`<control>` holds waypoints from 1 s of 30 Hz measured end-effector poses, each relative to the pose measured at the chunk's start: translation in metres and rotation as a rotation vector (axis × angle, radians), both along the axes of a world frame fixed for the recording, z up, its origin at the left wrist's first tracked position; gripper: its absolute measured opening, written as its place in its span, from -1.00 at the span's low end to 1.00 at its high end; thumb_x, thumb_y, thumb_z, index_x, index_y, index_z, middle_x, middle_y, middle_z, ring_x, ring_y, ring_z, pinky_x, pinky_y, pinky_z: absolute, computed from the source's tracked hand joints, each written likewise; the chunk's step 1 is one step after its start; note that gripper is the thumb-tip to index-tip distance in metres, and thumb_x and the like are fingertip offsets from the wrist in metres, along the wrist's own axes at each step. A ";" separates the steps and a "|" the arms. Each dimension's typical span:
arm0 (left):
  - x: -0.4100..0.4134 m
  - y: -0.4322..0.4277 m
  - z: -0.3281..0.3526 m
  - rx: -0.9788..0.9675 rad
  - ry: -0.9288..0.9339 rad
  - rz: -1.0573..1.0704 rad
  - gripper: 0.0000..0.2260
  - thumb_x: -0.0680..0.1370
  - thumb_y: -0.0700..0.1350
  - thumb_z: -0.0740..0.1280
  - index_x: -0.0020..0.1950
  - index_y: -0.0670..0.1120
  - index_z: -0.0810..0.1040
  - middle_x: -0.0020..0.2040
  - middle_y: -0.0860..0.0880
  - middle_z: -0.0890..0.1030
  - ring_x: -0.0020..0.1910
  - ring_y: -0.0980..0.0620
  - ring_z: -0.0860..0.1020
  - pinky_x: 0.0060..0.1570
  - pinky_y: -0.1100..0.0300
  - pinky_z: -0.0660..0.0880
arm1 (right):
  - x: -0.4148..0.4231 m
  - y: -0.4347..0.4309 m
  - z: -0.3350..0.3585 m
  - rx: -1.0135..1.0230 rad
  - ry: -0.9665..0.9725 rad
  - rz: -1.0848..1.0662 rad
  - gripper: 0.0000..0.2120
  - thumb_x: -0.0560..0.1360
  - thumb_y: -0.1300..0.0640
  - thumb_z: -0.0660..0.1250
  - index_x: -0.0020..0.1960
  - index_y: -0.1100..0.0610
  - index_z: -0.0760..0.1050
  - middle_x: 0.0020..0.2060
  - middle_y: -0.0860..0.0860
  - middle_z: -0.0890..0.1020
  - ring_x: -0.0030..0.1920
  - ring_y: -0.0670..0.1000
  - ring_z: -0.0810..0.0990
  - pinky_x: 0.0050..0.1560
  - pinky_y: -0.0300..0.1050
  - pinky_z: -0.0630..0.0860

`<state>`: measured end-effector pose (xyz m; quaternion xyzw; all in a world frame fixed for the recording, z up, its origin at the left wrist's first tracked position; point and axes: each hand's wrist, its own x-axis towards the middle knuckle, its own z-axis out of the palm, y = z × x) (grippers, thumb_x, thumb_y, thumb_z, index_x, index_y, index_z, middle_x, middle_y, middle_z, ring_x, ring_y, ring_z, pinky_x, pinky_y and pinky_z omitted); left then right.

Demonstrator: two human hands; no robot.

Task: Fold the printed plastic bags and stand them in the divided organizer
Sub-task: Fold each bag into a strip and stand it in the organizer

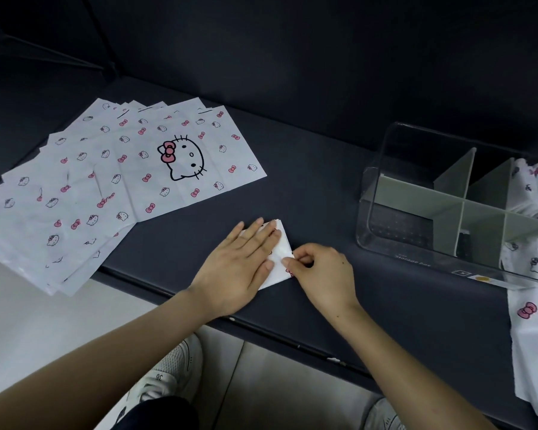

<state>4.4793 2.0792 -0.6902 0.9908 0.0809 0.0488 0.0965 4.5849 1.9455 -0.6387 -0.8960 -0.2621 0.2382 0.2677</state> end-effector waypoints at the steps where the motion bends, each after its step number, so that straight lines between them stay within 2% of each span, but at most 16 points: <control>1: -0.001 -0.003 -0.002 0.011 0.011 0.028 -0.48 0.68 0.04 -0.19 0.50 -0.18 0.27 0.50 -0.10 0.26 0.49 -0.08 0.23 0.45 0.04 0.03 | -0.004 -0.002 -0.001 0.000 -0.057 -0.026 -0.85 0.49 0.03 0.39 0.01 0.07 0.58 -0.13 -0.10 0.63 -0.16 -0.09 0.57 -0.17 -0.22 0.40; 4: 0.002 -0.019 -0.001 0.012 0.009 0.153 -0.46 0.68 0.03 -0.21 0.46 -0.20 0.33 0.47 -0.13 0.34 0.45 -0.12 0.31 0.42 0.04 0.05 | -0.010 -0.010 -0.002 0.028 -0.143 -0.098 -0.65 0.46 0.03 0.43 0.19 0.15 0.52 0.00 -0.02 0.59 -0.06 -0.03 0.57 -0.09 -0.24 0.37; 6: 0.004 -0.029 -0.002 0.006 0.009 0.229 -0.44 0.68 0.03 -0.22 0.43 -0.22 0.37 0.44 -0.15 0.38 0.42 -0.15 0.35 0.39 0.00 0.09 | -0.010 -0.011 0.001 0.034 -0.034 -0.134 -0.68 0.47 0.06 0.42 0.16 0.19 0.54 -0.10 -0.04 0.65 0.00 -0.03 0.58 -0.01 -0.20 0.41; 8: 0.006 -0.036 -0.002 0.007 0.016 0.270 -0.44 0.68 0.02 -0.22 0.43 -0.23 0.37 0.43 -0.16 0.40 0.41 -0.17 0.37 0.37 -0.03 0.13 | -0.007 -0.007 0.001 0.048 0.069 -0.162 -0.91 0.46 0.13 0.41 -0.08 0.14 0.56 -0.37 -0.03 0.60 -0.22 -0.01 0.56 -0.13 -0.14 0.43; 10: 0.006 -0.037 -0.003 0.022 0.016 0.281 -0.44 0.68 0.02 -0.22 0.43 -0.23 0.36 0.43 -0.17 0.40 0.41 -0.17 0.36 0.36 -0.04 0.13 | -0.003 -0.001 0.000 0.017 0.120 -0.176 -0.77 0.41 0.18 0.37 -0.37 0.13 0.39 -0.54 -0.01 0.38 -0.45 0.00 0.35 -0.36 -0.14 0.31; 11: 0.006 -0.037 -0.003 0.031 0.014 0.280 -0.45 0.68 0.02 -0.22 0.44 -0.23 0.35 0.43 -0.16 0.39 0.42 -0.17 0.35 0.37 -0.03 0.12 | -0.001 0.002 0.000 -0.022 0.150 -0.167 -0.71 0.40 0.18 0.36 -0.42 0.14 0.33 -0.55 -0.02 0.32 -0.48 -0.01 0.28 -0.42 -0.16 0.24; 13: 0.006 -0.037 -0.004 0.038 0.012 0.280 -0.45 0.68 0.02 -0.22 0.45 -0.23 0.32 0.45 -0.16 0.37 0.43 -0.16 0.33 0.38 -0.02 0.09 | 0.003 0.007 0.003 -0.124 0.145 -0.120 -0.71 0.41 0.13 0.37 -0.41 0.12 0.34 -0.50 -0.04 0.36 -0.48 -0.04 0.30 -0.47 -0.20 0.17; 16: 0.007 -0.037 -0.006 0.009 0.010 0.285 -0.46 0.67 0.03 -0.21 0.47 -0.23 0.30 0.46 -0.16 0.35 0.45 -0.15 0.30 0.39 -0.02 0.08 | 0.004 0.010 0.006 -0.200 -0.007 -0.029 -0.92 0.44 0.09 0.36 -0.15 0.07 0.49 -0.17 -0.04 0.53 -0.26 -0.05 0.46 -0.45 -0.26 0.19; 17: 0.006 -0.037 -0.006 0.004 0.009 0.284 -0.46 0.67 0.03 -0.21 0.47 -0.23 0.30 0.46 -0.16 0.35 0.45 -0.16 0.30 0.39 -0.03 0.09 | 0.003 0.010 0.005 -0.174 -0.027 -0.023 -0.92 0.45 0.11 0.35 -0.08 0.08 0.50 -0.11 -0.05 0.54 -0.20 -0.06 0.46 -0.42 -0.31 0.21; 20: 0.005 -0.035 -0.006 0.004 -0.007 0.264 -0.46 0.68 0.03 -0.20 0.46 -0.24 0.32 0.46 -0.17 0.35 0.44 -0.17 0.31 0.39 -0.03 0.10 | -0.003 0.010 0.000 -0.019 0.032 -0.091 -0.86 0.42 0.23 0.33 -0.09 0.05 0.44 -0.19 -0.09 0.56 -0.17 -0.06 0.51 -0.33 -0.37 0.31; 22: 0.004 -0.034 -0.007 -0.028 -0.036 0.257 -0.48 0.68 0.03 -0.15 0.46 -0.24 0.31 0.46 -0.16 0.34 0.45 -0.16 0.31 0.42 0.02 0.06 | -0.004 0.007 -0.003 0.111 0.136 -0.186 -0.76 0.36 0.27 0.37 -0.16 -0.02 0.38 -0.26 -0.05 0.62 -0.19 0.01 0.61 -0.18 -0.17 0.51; 24: 0.003 -0.034 -0.001 -0.177 -0.090 0.292 -0.47 0.64 0.07 -0.04 0.48 -0.23 0.27 0.48 -0.14 0.29 0.47 -0.10 0.26 0.46 0.15 -0.02 | -0.002 0.000 -0.001 0.207 0.238 -0.223 -0.69 0.32 0.30 0.43 -0.20 -0.06 0.39 -0.30 -0.02 0.64 -0.23 0.05 0.63 -0.08 0.01 0.57; 26: 0.003 -0.029 0.012 -0.394 -0.125 0.374 -0.36 0.55 0.17 -0.02 0.51 -0.19 0.22 0.50 -0.10 0.26 0.49 0.03 0.17 0.45 0.27 -0.01 | 0.002 -0.010 0.008 0.276 0.320 -0.203 -0.68 0.31 0.36 0.45 -0.21 -0.02 0.44 -0.29 -0.02 0.64 -0.30 0.04 0.59 -0.12 0.06 0.58; 27: 0.005 -0.025 0.021 -0.499 -0.113 0.412 -0.32 0.51 0.23 -0.01 0.51 -0.17 0.24 0.48 -0.08 0.32 0.48 0.04 0.21 0.43 0.25 0.08 | 0.005 -0.015 0.015 0.313 0.368 -0.189 -0.67 0.31 0.39 0.45 -0.19 0.00 0.46 -0.31 0.00 0.63 -0.35 0.01 0.55 -0.19 0.01 0.57; 28: 0.007 -0.020 0.030 -0.615 -0.100 0.447 -0.31 0.48 0.27 0.03 0.47 -0.13 0.32 0.40 -0.06 0.45 0.42 0.02 0.34 0.37 0.19 0.23 | 0.010 -0.020 0.023 0.343 0.409 -0.169 -0.66 0.32 0.42 0.45 -0.15 0.03 0.47 -0.32 0.02 0.62 -0.38 -0.04 0.51 -0.26 -0.08 0.54; 30: 0.013 -0.009 0.055 -0.955 -0.093 0.485 -0.48 0.44 0.24 0.22 0.24 -0.07 0.54 0.09 -0.01 0.64 0.10 0.01 0.58 0.13 0.10 0.46 | 0.021 -0.031 0.041 0.375 0.442 -0.116 -0.65 0.33 0.44 0.46 -0.09 0.06 0.48 -0.31 0.05 0.62 -0.38 -0.08 0.47 -0.31 -0.23 0.48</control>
